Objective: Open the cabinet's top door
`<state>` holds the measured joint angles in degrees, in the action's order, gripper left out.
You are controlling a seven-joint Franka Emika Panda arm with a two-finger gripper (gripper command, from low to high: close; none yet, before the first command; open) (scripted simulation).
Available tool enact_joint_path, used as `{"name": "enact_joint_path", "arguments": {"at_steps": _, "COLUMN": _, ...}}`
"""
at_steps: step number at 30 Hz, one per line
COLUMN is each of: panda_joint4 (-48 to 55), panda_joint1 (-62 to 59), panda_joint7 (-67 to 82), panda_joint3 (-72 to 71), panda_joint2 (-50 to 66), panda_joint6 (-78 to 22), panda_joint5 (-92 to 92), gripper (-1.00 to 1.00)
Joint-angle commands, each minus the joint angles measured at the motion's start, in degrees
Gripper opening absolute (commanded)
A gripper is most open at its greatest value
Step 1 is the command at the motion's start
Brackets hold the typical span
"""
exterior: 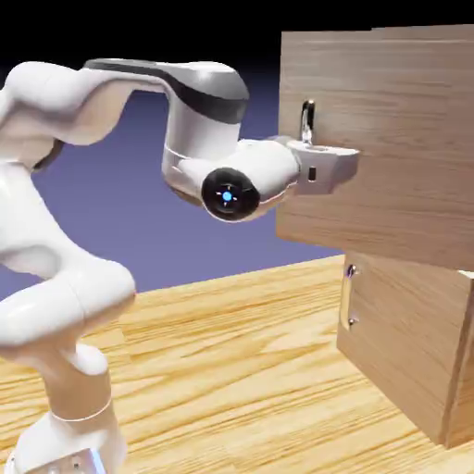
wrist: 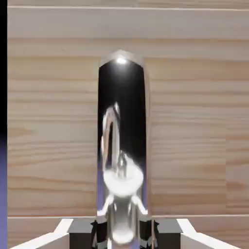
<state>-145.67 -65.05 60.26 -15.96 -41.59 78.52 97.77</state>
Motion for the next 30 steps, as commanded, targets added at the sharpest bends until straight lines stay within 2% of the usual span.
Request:
{"name": "enact_joint_path", "arguments": {"at_steps": 1, "panda_joint4": 1.3, "panda_joint1": -0.4, "panda_joint7": 0.8, "panda_joint3": 1.2, "panda_joint2": 2.1, "panda_joint6": -2.4, "panda_joint5": -2.0, "gripper": -1.0}}
{"name": "enact_joint_path", "arguments": {"at_steps": 14, "panda_joint4": 24.4, "panda_joint1": -3.1, "panda_joint7": 8.8, "panda_joint3": 9.0, "panda_joint2": 28.9, "panda_joint6": -26.7, "panda_joint5": -21.6, "gripper": -1.0}}
{"name": "enact_joint_path", "arguments": {"at_steps": 29, "panda_joint4": 54.6, "panda_joint1": -3.2, "panda_joint7": 9.1, "panda_joint3": 9.0, "panda_joint2": 54.1, "panda_joint6": -44.0, "panda_joint5": -29.8, "gripper": -1.0}}
{"name": "enact_joint_path", "arguments": {"at_steps": 30, "panda_joint4": 54.6, "panda_joint1": -3.2, "panda_joint7": 9.1, "panda_joint3": 9.0, "panda_joint2": 54.1, "panda_joint6": -44.0, "panda_joint5": -29.8, "gripper": 1.0}}
